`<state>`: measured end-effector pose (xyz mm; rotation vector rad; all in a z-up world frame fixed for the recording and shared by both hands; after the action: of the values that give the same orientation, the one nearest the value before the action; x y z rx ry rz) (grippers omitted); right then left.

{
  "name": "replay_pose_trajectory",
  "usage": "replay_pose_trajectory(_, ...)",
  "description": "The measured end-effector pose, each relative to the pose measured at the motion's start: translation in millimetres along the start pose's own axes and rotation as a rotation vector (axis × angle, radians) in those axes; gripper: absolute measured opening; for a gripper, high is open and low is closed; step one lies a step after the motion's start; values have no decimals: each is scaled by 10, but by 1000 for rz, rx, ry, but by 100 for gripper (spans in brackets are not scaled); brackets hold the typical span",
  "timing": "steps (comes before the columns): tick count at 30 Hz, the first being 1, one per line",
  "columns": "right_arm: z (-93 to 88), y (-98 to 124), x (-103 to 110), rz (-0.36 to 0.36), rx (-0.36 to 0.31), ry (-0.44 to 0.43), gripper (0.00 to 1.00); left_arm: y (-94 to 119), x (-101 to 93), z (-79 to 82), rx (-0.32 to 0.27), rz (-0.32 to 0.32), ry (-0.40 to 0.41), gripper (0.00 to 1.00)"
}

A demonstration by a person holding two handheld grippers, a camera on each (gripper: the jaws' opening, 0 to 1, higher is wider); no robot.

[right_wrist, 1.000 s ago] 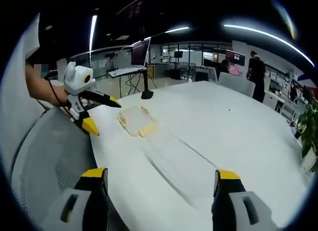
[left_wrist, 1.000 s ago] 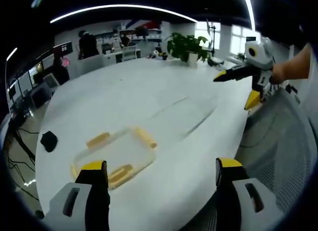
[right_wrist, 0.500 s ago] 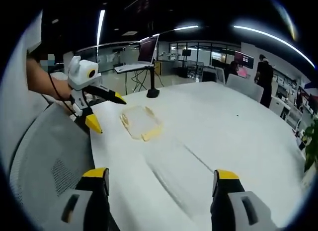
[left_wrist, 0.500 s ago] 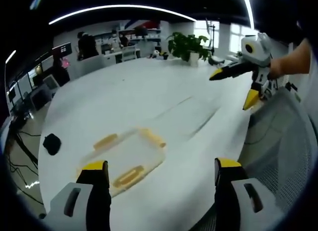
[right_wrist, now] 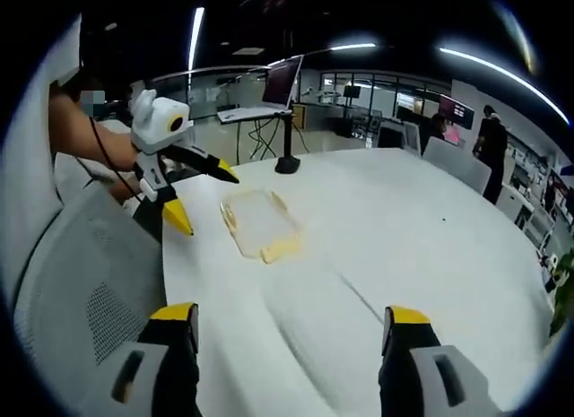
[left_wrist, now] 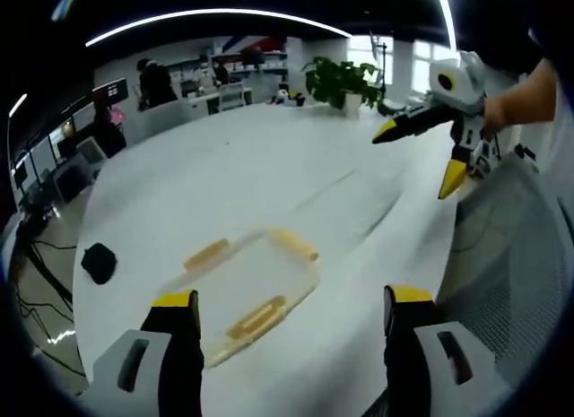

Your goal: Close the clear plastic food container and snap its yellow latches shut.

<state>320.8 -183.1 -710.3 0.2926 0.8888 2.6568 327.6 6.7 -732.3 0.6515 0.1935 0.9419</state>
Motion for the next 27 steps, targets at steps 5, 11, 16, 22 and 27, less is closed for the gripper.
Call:
replay_pose_trajectory(5,56,-67,-11,10,21,30,82,-32,81,-40,15,-11,-33,79)
replay_pose_trajectory(11,76,-159,-26,28,60,59,82,-68,180,-49,22,-22,-64,78)
replay_pose_trajectory(16,129,-225,-45,41,74,72,82,-98,247,-65,33,-44,-97,78)
replay_pose_trajectory(22,198,-290,-68,64,99,103,82,-130,319,-76,42,-64,-132,78)
replay_pose_trajectory(27,236,-355,-83,89,120,130,82,-143,367,-111,63,-95,-190,77)
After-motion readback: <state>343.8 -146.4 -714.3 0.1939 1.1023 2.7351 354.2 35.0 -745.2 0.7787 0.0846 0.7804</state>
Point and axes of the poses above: the point that each gripper's makers call its tool centre point, and the gripper's own axes: y roughly backward along the fingers, x roughly to its left, z roughly out of its top, the point moved 1 cm from there along y, roughly backward along the fingers, and after that the axes turned 11 degrees about z, right-handed, at the moved point
